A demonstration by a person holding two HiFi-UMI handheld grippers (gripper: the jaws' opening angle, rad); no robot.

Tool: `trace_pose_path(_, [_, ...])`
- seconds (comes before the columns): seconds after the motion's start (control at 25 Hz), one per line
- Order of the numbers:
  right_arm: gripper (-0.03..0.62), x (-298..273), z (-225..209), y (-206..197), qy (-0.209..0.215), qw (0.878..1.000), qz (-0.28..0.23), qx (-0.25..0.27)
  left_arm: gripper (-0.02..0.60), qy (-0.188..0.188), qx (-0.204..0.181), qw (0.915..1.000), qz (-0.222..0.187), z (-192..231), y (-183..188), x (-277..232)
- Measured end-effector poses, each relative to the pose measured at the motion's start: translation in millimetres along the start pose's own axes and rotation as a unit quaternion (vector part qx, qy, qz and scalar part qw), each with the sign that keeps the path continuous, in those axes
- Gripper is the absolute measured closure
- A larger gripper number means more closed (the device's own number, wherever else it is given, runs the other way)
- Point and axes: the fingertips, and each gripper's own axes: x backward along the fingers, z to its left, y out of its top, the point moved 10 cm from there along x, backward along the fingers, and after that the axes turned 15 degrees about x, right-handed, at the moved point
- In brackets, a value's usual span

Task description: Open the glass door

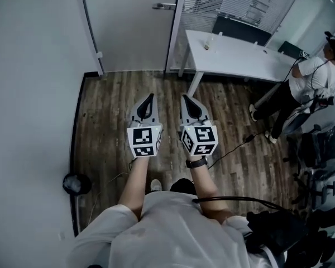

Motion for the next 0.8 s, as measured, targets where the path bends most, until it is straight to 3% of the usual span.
trace_pose_path(0.24, [0.594, -54, -13, -8, 0.025, 0.999, -0.030, 0.025, 0.580, 0.028, 0.011, 0.9995, 0.008, 29, -4, -47])
trace_pose_path(0.44, [0.593, -100, -42, -31, 0.040, 0.999, -0.031, 0.010, 0.580, 0.039, 0.004, 0.9992, 0.007, 35, -18, -88])
trace_pose_path(0.6, [0.594, -162, -78, -44, 0.051, 0.997, -0.050, -0.007, 0.580, 0.048, -0.014, 0.9987, 0.008, 45, -19, -158])
trace_pose_path(0.8, [0.594, -233, -156, -40, 0.053, 0.995, -0.082, -0.004, 0.580, 0.049, -0.029, 0.9983, -0.013, 39, -5, -260])
